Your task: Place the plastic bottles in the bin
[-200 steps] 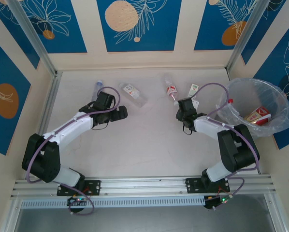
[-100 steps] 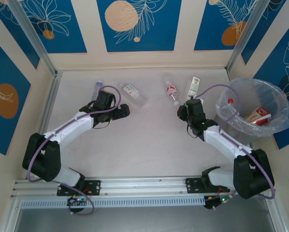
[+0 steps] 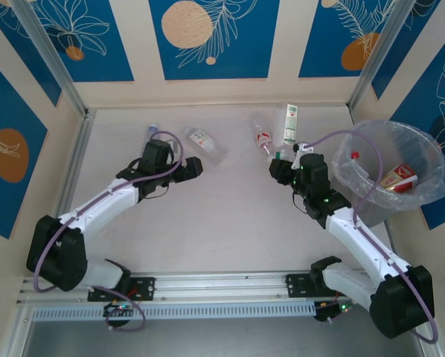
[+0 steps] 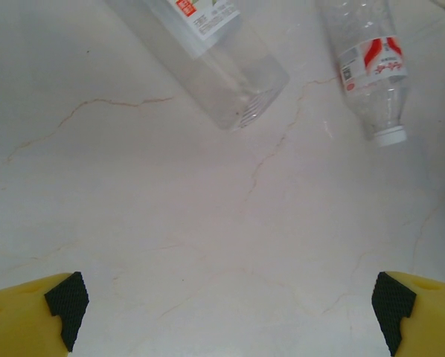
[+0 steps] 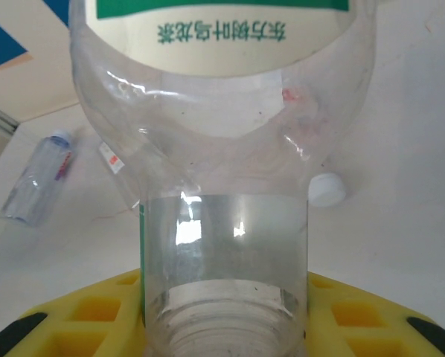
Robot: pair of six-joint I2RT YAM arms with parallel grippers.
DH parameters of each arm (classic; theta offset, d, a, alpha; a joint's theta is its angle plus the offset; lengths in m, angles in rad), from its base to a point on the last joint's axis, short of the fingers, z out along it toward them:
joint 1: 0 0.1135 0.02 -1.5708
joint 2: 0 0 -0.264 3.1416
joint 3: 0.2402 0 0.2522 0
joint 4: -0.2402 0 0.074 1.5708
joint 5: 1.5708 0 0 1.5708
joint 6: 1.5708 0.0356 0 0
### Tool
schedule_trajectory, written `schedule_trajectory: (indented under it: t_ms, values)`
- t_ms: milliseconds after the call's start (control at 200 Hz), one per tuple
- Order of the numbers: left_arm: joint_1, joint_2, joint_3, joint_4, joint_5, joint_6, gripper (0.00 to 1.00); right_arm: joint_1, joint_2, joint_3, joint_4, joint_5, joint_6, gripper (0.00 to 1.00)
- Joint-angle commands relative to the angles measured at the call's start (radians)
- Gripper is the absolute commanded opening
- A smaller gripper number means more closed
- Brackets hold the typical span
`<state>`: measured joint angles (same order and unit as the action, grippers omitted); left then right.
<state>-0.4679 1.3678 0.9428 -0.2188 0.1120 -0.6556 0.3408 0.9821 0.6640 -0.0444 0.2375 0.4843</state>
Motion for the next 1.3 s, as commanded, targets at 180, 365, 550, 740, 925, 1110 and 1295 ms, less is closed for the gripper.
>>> schedule_trajectory:
  t_ms: [180,365,550,740,925,1110,1295]
  values:
    - [-0.079,-0.105,0.014,0.018,-0.042,0.073,0.99,-0.009,-0.053,0.098,-0.08,-0.125,-0.153,0.0]
    - [-0.088,-0.108,0.022,0.04,-0.123,0.057,0.99,-0.041,-0.009,0.299,-0.34,-0.213,-0.242,0.0]
    - [-0.087,-0.102,0.02,0.088,-0.132,0.054,0.99,-0.052,0.0,0.402,-0.48,-0.137,-0.331,0.0]
    - [-0.088,-0.123,-0.015,0.142,-0.138,0.069,0.99,-0.081,-0.045,0.437,-0.545,-0.1,-0.373,0.0]
    - [-0.089,-0.17,-0.065,0.185,-0.158,0.127,0.99,-0.133,-0.097,0.459,-0.576,-0.174,-0.391,0.0]
    - [-0.09,-0.224,-0.102,0.176,-0.212,0.126,0.99,-0.221,-0.087,0.582,-0.72,-0.179,-0.413,0.0]
    - [-0.089,-0.239,-0.105,0.141,-0.235,0.138,0.99,-0.374,-0.073,0.731,-0.837,-0.228,-0.441,0.0]
